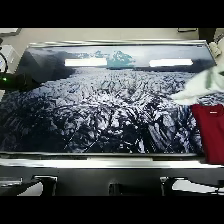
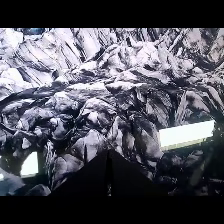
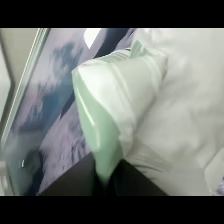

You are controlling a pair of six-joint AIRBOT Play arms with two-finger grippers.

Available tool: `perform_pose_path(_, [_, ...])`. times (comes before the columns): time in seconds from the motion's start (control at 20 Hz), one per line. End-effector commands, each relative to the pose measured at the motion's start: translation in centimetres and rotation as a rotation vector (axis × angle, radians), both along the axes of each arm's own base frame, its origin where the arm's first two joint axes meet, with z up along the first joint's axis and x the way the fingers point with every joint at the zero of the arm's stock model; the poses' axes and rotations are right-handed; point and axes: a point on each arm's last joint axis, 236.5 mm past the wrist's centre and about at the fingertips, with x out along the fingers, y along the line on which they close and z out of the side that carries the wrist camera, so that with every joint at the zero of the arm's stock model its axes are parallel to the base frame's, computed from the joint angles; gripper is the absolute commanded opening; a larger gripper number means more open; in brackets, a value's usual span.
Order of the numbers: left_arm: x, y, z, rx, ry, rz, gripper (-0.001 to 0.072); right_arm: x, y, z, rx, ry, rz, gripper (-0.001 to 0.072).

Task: Fold the clothes and pants, and hang the long-sleeved shirts on hangers.

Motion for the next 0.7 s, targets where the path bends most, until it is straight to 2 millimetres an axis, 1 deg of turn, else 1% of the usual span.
perform_pose_path(0.0, [0.0, -0.2, 0.0, -0.002, 0.001, -0.001, 0.0021, -4.7, -9.5, -0.1, -0.021, 0.021, -0.244, 0.0035])
perform_pose_path(0.1, [-0.1, -0.6, 0.0, -0.002, 0.001, -0.011, 0.0021, -7.1, -12.4, -0.2, -0.012, 0.030, -0.318, 0.0035])
perform_pose_path(0.2, [-0.1, -1.1, 0.0, -0.002, 0.000, -0.024, 0.0021, -9.7, -13.4, -1.0, 0.020, 0.079, -0.339, 0.0036])
perform_pose_path(0.3, [-0.1, -1.5, 0.0, -0.001, -0.001, -0.032, 0.0021, -13.1, -13.2, -2.8, 0.088, 0.196, -0.350, 0.0036])
perform_pose_path(0.4, [-0.1, -1.6, -0.1, -0.002, 0.002, -0.035, 0.0021, -16.8, -12.6, -5.1, 0.114, 0.361, -0.346, 0.0036])
perform_pose_path(0.5, [0.0, -1.5, -0.2, -0.002, 0.004, -0.035, 0.0021, -20.7, -11.8, -7.5, 0.100, 0.555, -0.335, 0.0036])
perform_pose_path(0.65, [-0.1, -1.7, -0.2, -0.004, 0.007, -0.035, 0.0022, -25.4, -11.4, -10.2, 0.059, 0.748, -0.396, 0.0037])
